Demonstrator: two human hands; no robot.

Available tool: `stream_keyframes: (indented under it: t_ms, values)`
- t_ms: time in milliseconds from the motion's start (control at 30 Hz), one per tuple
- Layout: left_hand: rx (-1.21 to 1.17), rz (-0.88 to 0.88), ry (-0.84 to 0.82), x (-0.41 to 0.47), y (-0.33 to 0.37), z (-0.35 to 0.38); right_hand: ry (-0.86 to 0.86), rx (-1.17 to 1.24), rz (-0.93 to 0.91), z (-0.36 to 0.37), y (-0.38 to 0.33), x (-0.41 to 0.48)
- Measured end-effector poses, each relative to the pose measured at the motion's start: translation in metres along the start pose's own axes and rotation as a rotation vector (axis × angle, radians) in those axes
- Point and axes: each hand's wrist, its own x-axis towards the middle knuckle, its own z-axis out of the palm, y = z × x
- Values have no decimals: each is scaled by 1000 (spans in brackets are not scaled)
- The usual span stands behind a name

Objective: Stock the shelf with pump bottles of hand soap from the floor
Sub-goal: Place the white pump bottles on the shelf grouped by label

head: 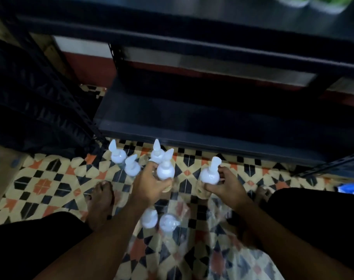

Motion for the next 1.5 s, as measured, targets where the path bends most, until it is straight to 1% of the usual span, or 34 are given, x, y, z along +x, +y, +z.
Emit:
stream_keyframes:
  t_ms: [133,233,333,433,500,600,700,800,900,1033,1200,1333,1500]
  values:
    - [-84,162,36,-1,81,-24,54,96,-102,-41,-61,-15]
    - [-160,296,58,-9,151,-60,116,180,-212,-73,-117,-28]
    - [-299,405,86,-27,218,-101,140,326,-315,-105,-177,-52]
    - [-433,470,102,-49,262,-137,124,427,-414,-133,-228,-80]
    - [-549,453,84,-62,277,-152,93,490,-460,-145,-250,-96]
    - [-729,379,45,-78,283,-155,37,616,-459,-151,-266,-115]
    - [-854,286,23,-87,275,-142,-14,741,-412,-144,-261,-124]
    - [-864,225,3,-91,270,-127,-20,814,-314,-133,-250,-126]
    - [-860,222,-69,-95,274,-118,-43,829,-259,-128,-248,-127]
    - [-862,184,-151,-95,273,-112,-79,861,-268,-131,-251,-126]
    - [-886,181,-236,-93,271,-110,-130,876,-286,-130,-251,-128]
    - [-935,165,-296,-92,271,-112,-167,895,-257,-129,-250,-127]
    - [-1000,152,-371,-92,268,-118,-183,880,-284,-129,-247,-128]
